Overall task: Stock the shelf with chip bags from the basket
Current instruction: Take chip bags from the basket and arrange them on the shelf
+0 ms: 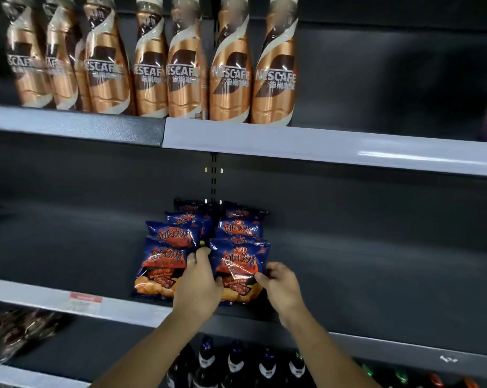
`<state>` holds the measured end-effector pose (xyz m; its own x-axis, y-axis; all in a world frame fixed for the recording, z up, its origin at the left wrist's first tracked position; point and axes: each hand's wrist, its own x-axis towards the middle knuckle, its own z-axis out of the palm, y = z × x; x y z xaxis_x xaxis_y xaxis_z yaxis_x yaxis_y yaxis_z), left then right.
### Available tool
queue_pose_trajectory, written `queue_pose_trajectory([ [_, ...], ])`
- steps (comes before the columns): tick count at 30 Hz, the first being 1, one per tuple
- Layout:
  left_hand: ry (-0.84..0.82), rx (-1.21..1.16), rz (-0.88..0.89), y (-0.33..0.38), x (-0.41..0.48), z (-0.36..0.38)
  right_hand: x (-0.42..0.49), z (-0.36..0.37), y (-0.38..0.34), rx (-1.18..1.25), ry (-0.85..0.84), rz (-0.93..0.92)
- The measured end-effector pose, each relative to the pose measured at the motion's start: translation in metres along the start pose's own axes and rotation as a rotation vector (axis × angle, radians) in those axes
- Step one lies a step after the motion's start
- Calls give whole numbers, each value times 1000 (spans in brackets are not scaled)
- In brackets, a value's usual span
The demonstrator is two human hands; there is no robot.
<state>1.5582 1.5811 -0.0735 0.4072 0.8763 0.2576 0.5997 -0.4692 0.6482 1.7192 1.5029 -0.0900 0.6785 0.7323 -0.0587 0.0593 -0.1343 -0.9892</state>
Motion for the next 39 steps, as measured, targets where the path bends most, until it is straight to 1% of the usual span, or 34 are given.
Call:
queue_pose_trajectory([
  [2,20,68,16,-4,-1,-1,0,3,3,-12,-2,13],
  [5,2,117,25,-6,0,-1,1,5,3,-20,9,22],
  [10,0,134,63,-6,1,3,-2,6,0,-23,7,29],
  [13,-2,53,89,-5,2,2,-1,0,-4,12,0,44],
  [16,10,-55,142,3,5,-3,1,-11,-13,123,112,16],
  [18,-12,-120,166,12,8,-6,2,-19,-24,175,168,-27],
  [23,-118,-230,199,37,8,-3,2,-36,-56,316,179,-74],
  [28,-229,-287,258,75,4,17,-9,-72,-73,369,213,-146],
  [33,-390,-307,420,142,-18,69,-37,-148,-67,395,348,-168],
  [36,-542,-326,534,189,-48,114,-61,-211,-52,380,467,-177],
  [39,-692,-355,606,232,-85,158,-95,-278,-30,362,600,-164],
])
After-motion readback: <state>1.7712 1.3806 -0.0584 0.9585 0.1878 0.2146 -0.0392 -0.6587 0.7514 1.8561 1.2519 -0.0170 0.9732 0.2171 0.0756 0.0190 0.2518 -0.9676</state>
